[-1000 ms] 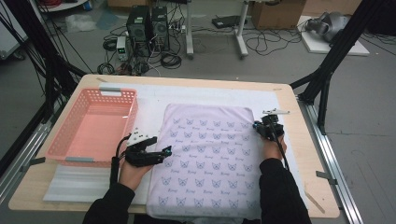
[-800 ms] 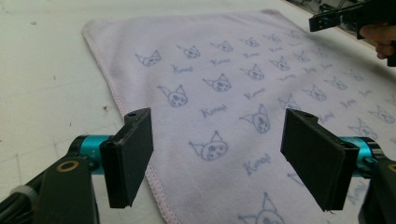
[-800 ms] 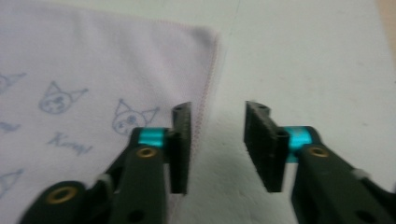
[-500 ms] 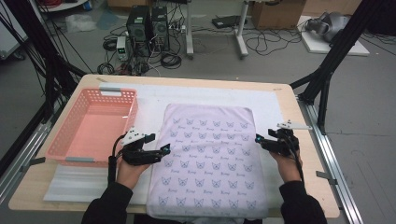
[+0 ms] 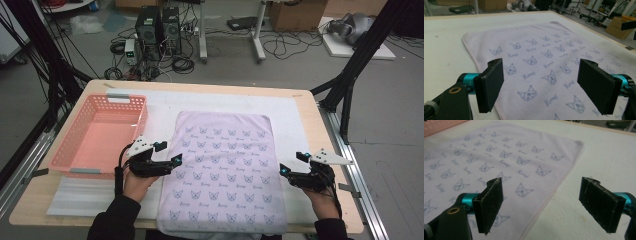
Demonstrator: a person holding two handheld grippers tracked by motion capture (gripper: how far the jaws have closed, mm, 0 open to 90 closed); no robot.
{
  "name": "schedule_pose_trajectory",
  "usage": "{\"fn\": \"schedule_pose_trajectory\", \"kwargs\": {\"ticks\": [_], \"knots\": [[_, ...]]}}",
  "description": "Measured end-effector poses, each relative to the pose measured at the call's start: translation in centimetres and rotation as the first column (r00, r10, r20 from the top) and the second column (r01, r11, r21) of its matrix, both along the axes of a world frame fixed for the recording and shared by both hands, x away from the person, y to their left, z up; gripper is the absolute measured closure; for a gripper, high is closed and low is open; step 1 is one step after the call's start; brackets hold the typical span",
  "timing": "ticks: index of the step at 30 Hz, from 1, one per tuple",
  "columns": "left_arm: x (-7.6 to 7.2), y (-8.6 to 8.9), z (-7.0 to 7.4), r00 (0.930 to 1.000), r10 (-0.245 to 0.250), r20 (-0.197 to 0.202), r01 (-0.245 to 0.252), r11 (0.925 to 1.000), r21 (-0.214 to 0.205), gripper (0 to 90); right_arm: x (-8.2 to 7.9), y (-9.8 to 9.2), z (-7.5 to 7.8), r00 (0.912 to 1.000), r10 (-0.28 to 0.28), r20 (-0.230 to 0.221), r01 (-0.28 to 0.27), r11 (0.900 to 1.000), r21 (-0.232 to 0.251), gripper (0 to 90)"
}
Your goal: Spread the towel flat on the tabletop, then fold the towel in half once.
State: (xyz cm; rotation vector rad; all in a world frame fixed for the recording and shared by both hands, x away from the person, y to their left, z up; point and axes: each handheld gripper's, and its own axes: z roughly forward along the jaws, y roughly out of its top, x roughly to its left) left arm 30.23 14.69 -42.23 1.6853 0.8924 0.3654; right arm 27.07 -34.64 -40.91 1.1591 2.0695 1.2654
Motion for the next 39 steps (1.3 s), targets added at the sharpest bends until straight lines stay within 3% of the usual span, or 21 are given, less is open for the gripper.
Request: {"fn": "schedule_pose_trajectory", "kwargs": {"ticks": [5, 12, 19, 25, 31, 39], "knots": [[0.0, -0.3, 0.1, 0.9997, -0.015, -0.022, 0.015, 0.9998, -0.014, 21.9, -0.1, 0.3, 0.0, 0.9999, 0.013, -0.002, -0.013, 0.9999, -0.004, 18.5], [-0.1, -0.4, 0.1, 0.9999, -0.011, 0.0, 0.011, 0.9998, -0.017, 21.6, 0.0, 0.5, -0.1, 0.9996, 0.016, -0.023, -0.017, 0.9999, -0.004, 18.4], [0.0, -0.5, -0.1, 0.9999, -0.008, -0.013, 0.008, 0.9999, 0.009, 21.5, 0.0, 0.6, -0.1, 0.9997, 0.013, -0.02, -0.013, 0.9999, -0.007, 18.3], [0.1, -0.6, -0.2, 0.9998, -0.009, -0.018, 0.009, 0.9999, 0.008, 21.5, 0.1, 0.6, -0.1, 0.9997, 0.009, -0.022, -0.01, 0.9999, -0.004, 18.3], [0.2, -0.5, -0.2, 0.9996, -0.003, -0.028, 0.003, 0.9999, -0.014, 21.8, 0.3, 0.8, -0.2, 0.9997, 0.014, -0.021, -0.014, 0.9999, -0.002, 18.3], [1.2, -0.9, 0.2, 0.9981, 0.024, -0.056, -0.024, 0.9996, 0.016, 21.8, 0.4, 0.5, -0.2, 0.9996, 0.012, -0.025, -0.012, 0.9999, 0.007, 18.3]]}}
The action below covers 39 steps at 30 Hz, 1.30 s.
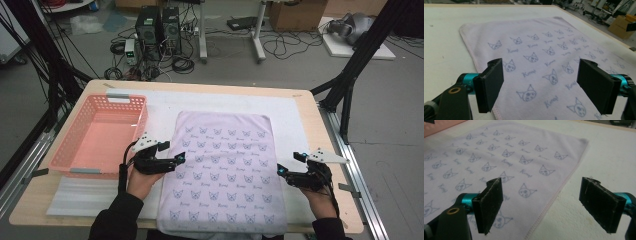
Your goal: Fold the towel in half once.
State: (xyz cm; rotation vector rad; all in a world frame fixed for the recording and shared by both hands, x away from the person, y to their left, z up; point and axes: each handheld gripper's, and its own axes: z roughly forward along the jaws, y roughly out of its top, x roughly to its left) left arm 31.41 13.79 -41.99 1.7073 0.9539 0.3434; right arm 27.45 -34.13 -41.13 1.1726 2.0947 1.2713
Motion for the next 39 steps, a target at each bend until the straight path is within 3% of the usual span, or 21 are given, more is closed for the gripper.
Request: {"fn": "schedule_pose_trajectory", "kwargs": {"ticks": [4, 12, 18, 21, 25, 28, 32, 35, 37, 39], "knots": [[0.8, -0.3, 1.1, 0.9996, 0.012, 0.024, -0.012, 0.9999, -0.011, 21.9, 0.0, -0.2, 0.0, 1.0, -0.003, -0.006, 0.003, 0.9999, 0.011, 18.3], [3.5, -1.9, 3.0, 0.9996, 0.027, 0.014, -0.027, 0.9996, 0.012, 22.6, 0.3, -0.3, 0.0, 0.9999, 0.003, -0.012, -0.003, 0.9998, 0.02, 18.3], [6.2, -2.7, 3.6, 0.997, 0.076, -0.014, -0.076, 0.9968, 0.026, 25.3, 0.4, -0.3, -0.1, 0.9999, 0.01, -0.013, -0.01, 0.9998, 0.02, 18.3], [7.7, -2.7, 3.3, 0.9925, 0.114, -0.044, -0.113, 0.9934, 0.019, 27.1, 0.5, -0.4, -0.1, 0.9998, 0.01, -0.016, -0.009, 0.9997, 0.022, 18.3], [9.7, -2.4, 2.4, 0.9833, 0.158, -0.089, -0.155, 0.987, 0.043, 28.7, 0.5, -0.5, -0.2, 0.9997, 0.006, -0.025, -0.005, 0.9995, 0.032, 18.3], [10.7, -2.3, 1.6, 0.9764, 0.192, -0.099, -0.188, 0.9811, 0.045, 31.1, 0.6, -0.6, -0.3, 0.9996, 0.009, -0.026, -0.008, 0.9994, 0.033, 18.3], [12.3, -2.6, 0.8, 0.9727, 0.201, -0.117, -0.191, 0.9776, 0.089, 32.8, 0.8, -0.6, -0.5, 0.9994, 0.016, -0.031, -0.015, 0.9995, 0.028, 18.3], [13.3, -2.8, 0.4, 0.9716, 0.207, -0.114, -0.198, 0.9765, 0.085, 33.3, 0.9, -0.5, -0.5, 0.9992, 0.018, -0.036, -0.017, 0.9994, 0.031, 18.3], [13.8, -2.9, -0.2, 0.9704, 0.206, -0.126, -0.189, 0.973, 0.132, 31.7, 1.0, -0.4, -0.5, 0.9991, 0.021, -0.037, -0.02, 0.9993, 0.031, 18.3], [14.2, -3.0, -0.7, 0.9671, 0.215, -0.137, -0.194, 0.9696, 0.149, 31.7, 1.1, -0.5, -0.6, 0.9993, 0.02, -0.032, -0.019, 0.9994, 0.029, 18.3]]}}
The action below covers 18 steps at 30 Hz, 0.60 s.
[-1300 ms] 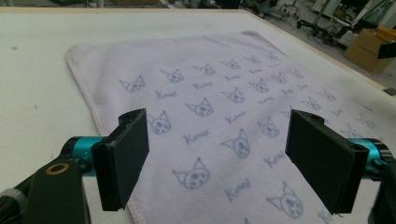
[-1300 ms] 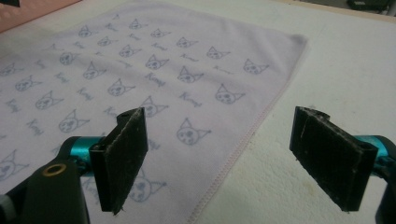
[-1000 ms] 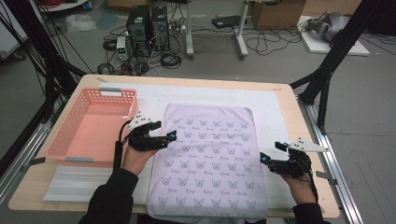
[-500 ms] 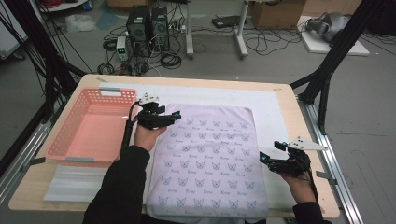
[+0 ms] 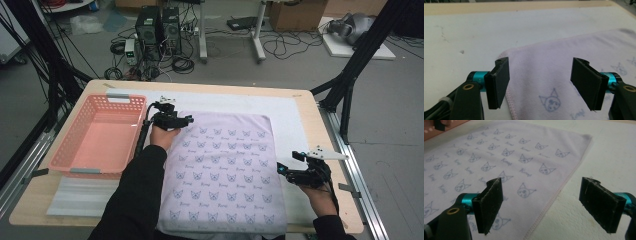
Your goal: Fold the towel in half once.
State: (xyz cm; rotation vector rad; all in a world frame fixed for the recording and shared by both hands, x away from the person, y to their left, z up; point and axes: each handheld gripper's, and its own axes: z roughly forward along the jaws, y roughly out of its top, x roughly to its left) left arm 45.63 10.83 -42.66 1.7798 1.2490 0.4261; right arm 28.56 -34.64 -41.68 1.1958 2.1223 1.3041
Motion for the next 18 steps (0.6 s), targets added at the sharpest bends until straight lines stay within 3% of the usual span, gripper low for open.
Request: {"fn": "schedule_pose_trajectory", "kwargs": {"ticks": [9, 11, 14, 16, 18], "knots": [[0.9, 0.2, -2.1, 0.9982, 0.018, -0.057, -0.013, 0.9968, 0.078, 39.6, 1.0, 0.2, -0.3, 0.9998, -0.012, -0.019, 0.012, 0.9999, -0.001, 18.3], [0.8, 0.2, -2.1, 0.9987, 0.008, -0.05, -0.003, 0.9948, 0.102, 42.2, 1.5, 0.3, -0.3, 0.9995, -0.015, -0.026, 0.015, 0.9998, -0.01, 18.4], [0.7, 0.1, -2.1, 0.9989, -0.001, -0.046, 0.006, 0.9921, 0.125, 45.7, 3.7, 0.5, -0.6, 0.9967, -0.06, -0.054, 0.058, 0.9976, -0.038, 18.6], [0.4, 0.0, -2.1, 0.9995, -0.01, -0.029, 0.015, 0.9858, 0.167, 48.9, 5.2, 0.6, -0.9, 0.9933, -0.087, -0.077, 0.083, 0.9952, -0.052, 19.2], [0.0, -0.1, -2.3, 1.0, -0.004, -0.001, 0.004, 0.9834, 0.181, 53.8, 6.8, 0.7, -1.5, 0.9862, -0.119, -0.115, 0.111, 0.9912, -0.072, 21.5]]}}
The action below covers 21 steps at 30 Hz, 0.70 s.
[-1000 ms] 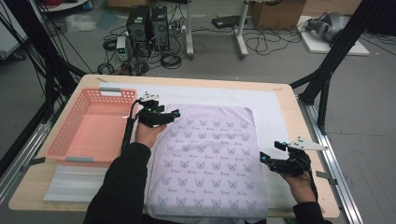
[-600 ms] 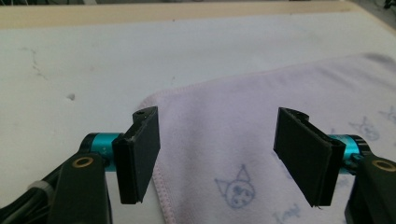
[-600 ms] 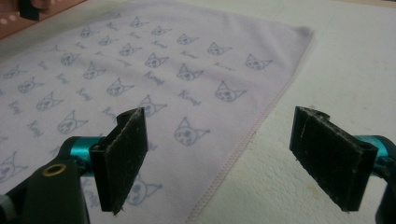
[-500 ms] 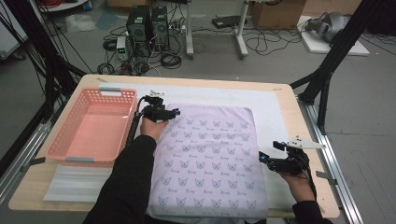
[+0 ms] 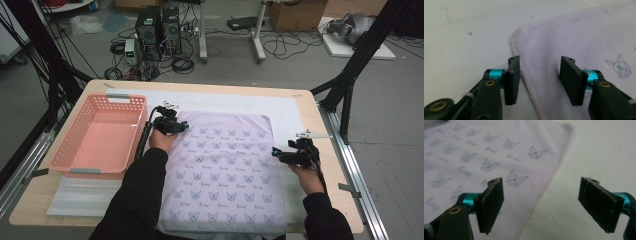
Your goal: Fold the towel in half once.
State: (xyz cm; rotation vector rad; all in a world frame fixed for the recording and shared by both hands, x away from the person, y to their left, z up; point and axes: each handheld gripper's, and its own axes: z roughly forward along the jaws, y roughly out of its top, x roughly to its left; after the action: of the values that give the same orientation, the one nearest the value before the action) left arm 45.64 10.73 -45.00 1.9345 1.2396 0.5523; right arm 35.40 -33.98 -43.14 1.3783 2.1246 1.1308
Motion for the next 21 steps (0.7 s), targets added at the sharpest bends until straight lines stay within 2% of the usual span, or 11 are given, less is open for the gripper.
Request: {"fn": "schedule_pose_trajectory", "kwargs": {"ticks": [2, 4, 6, 8, 10, 12, 15, 17, 19, 20, 21], "knots": [[-0.2, -0.1, 0.0, 1.0, 0.003, 0.002, -0.003, 1.0, 0.007, 56.7, 1.4, 0.2, -0.6, 0.9988, -0.027, -0.04, 0.026, 0.9992, -0.03, 26.5], [-0.3, -0.2, 0.2, 0.9998, -0.019, -0.006, 0.019, 0.9997, 0.015, 66.3, 2.6, 0.4, -1.1, 0.9969, -0.036, -0.07, 0.032, 0.9977, -0.059, 29.7], [-0.5, -0.4, 0.2, 0.9993, -0.037, -0.009, 0.038, 0.9991, 0.02, 76.7, 3.4, 0.6, -1.3, 0.9954, -0.054, -0.08, 0.049, 0.997, -0.059, 31.8], [-0.6, -0.5, 0.3, 0.9994, -0.027, -0.019, 0.028, 0.9996, 0.005, 81.3, 4.2, 0.8, -1.3, 0.9945, -0.069, -0.079, 0.064, 0.9963, -0.058, 35.5], [-0.7, -0.4, 0.2, 0.9997, -0.017, -0.021, 0.016, 0.9996, -0.025, 82.9, 5.0, 1.1, -1.2, 0.9939, -0.073, -0.083, 0.069, 0.9967, -0.043, 37.7], [-0.9, 0.0, -0.1, 0.9999, -0.005, -0.013, 0.004, 0.9975, -0.071, 83.7, 5.6, 1.5, -1.1, 0.9939, -0.071, -0.084, 0.066, 0.9961, -0.058, 40.1], [-1.0, 0.0, -0.1, 0.9998, -0.012, -0.013, 0.011, 0.9981, -0.061, 84.3, 6.6, 2.1, -1.1, 0.9932, -0.073, -0.09, 0.065, 0.9941, -0.087, 43.8], [-0.9, 0.1, -0.1, 0.9997, -0.01, -0.024, 0.008, 0.9968, -0.079, 84.4, 7.1, 2.4, -1.1, 0.9922, -0.079, -0.096, 0.071, 0.9939, -0.084, 48.6], [-0.9, 0.3, -0.1, 0.9995, -0.01, -0.03, 0.007, 0.9954, -0.095, 84.4, 7.3, 2.7, -1.0, 0.993, -0.083, -0.084, 0.072, 0.9887, -0.131, 54.7], [-0.9, 0.3, -0.1, 0.9994, -0.012, -0.031, 0.009, 0.9955, -0.094, 84.5, 7.4, 2.8, -1.0, 0.9927, -0.081, -0.089, 0.069, 0.989, -0.131, 58.5], [-0.9, 0.3, -0.1, 0.9994, -0.013, -0.031, 0.01, 0.9954, -0.095, 84.6, 7.4, 2.6, -1.0, 0.993, -0.075, -0.091, 0.063, 0.9897, -0.129, 66.4]]}}
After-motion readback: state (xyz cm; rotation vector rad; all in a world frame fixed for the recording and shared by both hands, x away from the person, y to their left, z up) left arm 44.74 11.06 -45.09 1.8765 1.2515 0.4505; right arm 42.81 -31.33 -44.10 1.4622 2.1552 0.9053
